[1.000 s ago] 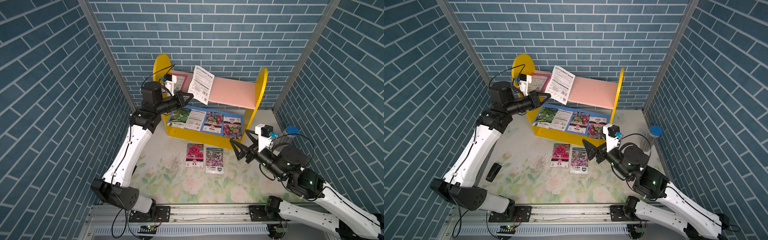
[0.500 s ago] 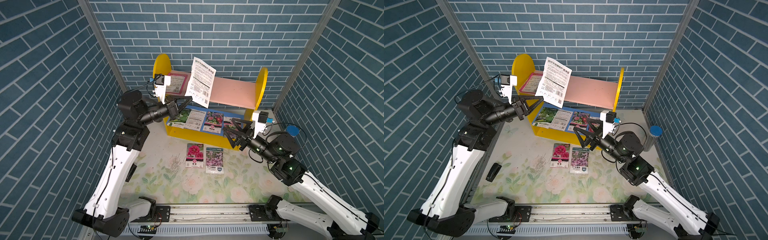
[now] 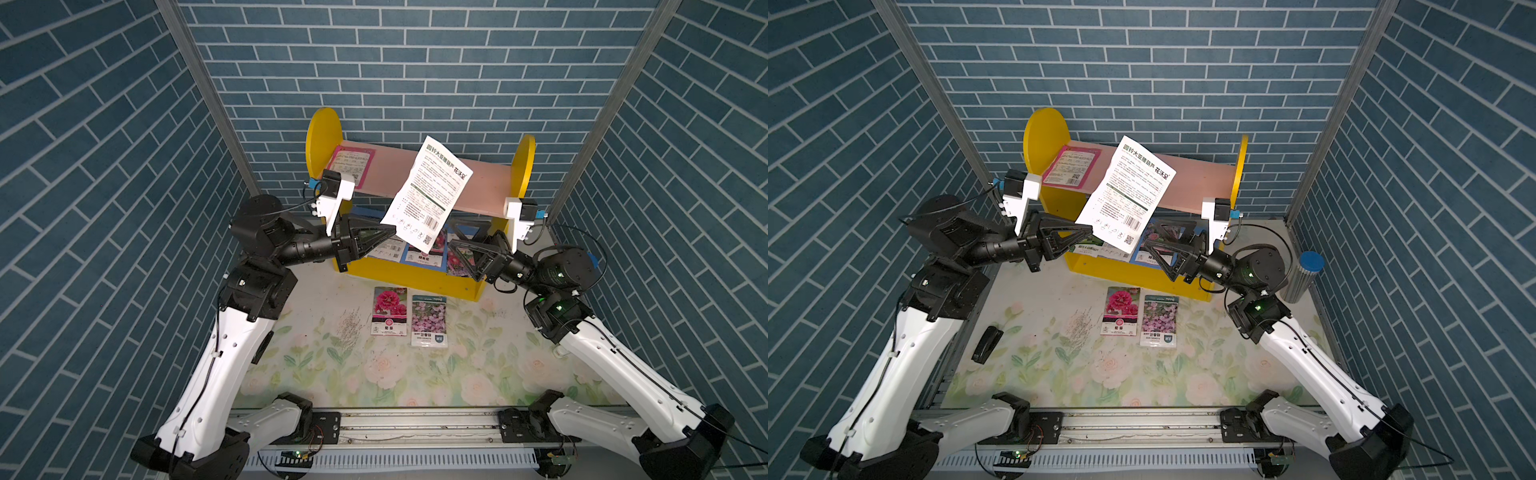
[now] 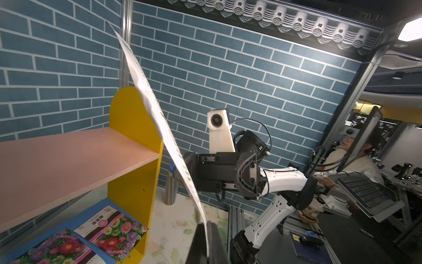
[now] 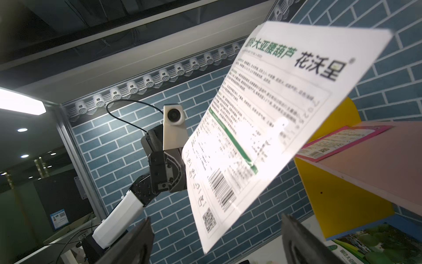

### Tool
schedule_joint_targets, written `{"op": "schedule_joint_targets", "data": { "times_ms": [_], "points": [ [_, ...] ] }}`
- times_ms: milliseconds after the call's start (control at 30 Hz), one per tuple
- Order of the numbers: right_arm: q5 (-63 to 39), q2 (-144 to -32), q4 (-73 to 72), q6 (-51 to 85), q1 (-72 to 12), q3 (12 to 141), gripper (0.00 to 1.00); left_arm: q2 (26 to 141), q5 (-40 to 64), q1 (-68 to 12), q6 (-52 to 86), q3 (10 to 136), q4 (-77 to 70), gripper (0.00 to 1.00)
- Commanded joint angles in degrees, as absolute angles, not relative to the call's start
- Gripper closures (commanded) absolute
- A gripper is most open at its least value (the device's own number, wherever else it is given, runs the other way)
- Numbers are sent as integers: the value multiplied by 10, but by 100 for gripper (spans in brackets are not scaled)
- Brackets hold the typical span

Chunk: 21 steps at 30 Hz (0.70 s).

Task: Take the seed bag off the shelf
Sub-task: Pick up the seed packet from the shelf.

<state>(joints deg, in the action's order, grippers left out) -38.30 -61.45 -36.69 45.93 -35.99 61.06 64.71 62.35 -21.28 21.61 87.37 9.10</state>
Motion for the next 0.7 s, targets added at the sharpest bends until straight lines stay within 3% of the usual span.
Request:
{"op": "schedule_joint_targets", "data": {
  "times_ms": [0,133,500,533,567,667],
  "points": [
    [-431,-627,-441,509,-347,648,15,633,650,-222,199,860,83,100],
    [-440,-644,-454,521,-340,666,28,622,638,-227,199,843,78,100],
    [-438,-649,-464,533,-339,658,89,626,608,-231,211,839,75,100],
    [-438,-649,-459,531,-339,658,98,627,604,-232,211,839,77,95],
    [-438,-647,-455,530,-339,657,100,628,598,-232,209,840,82,89],
    [-438,-640,-442,522,-339,652,100,633,564,-232,189,849,123,69]
  ]
}}
